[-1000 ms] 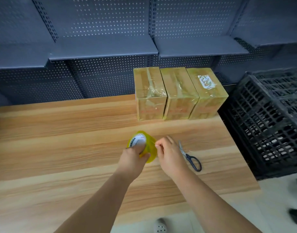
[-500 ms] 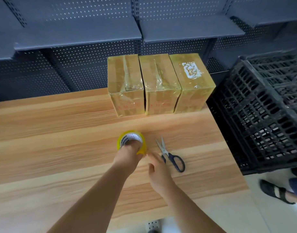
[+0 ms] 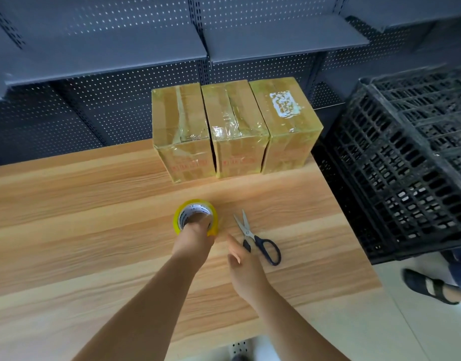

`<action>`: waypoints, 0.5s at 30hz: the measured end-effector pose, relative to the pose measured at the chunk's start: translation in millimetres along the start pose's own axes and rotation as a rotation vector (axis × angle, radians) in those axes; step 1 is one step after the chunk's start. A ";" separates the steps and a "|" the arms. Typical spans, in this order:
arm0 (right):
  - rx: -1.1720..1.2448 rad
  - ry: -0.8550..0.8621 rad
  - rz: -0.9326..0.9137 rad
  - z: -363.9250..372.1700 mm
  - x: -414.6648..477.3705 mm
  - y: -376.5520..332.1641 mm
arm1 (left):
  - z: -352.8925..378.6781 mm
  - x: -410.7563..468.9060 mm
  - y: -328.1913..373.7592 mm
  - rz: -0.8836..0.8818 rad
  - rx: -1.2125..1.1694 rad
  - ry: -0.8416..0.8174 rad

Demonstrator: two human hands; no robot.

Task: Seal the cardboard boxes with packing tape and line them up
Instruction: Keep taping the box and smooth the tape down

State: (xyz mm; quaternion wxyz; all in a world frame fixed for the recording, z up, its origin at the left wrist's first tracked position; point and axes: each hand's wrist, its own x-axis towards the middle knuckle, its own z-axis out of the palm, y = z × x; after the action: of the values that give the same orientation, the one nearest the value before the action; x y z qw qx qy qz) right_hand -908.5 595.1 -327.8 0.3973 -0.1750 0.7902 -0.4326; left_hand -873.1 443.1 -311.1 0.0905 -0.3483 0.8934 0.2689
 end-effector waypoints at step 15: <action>-0.300 0.034 -0.395 68.9 -20.3 -146.6 | -144.2 -118.8 -120.4 0.097 -0.168 0.401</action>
State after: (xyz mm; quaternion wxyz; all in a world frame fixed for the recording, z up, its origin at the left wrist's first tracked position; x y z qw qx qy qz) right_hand -851.9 487.4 -218.8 0.2614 -0.3756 0.8027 -0.3826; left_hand -700.6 359.1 -198.9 -0.1316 -0.3577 0.8837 0.2717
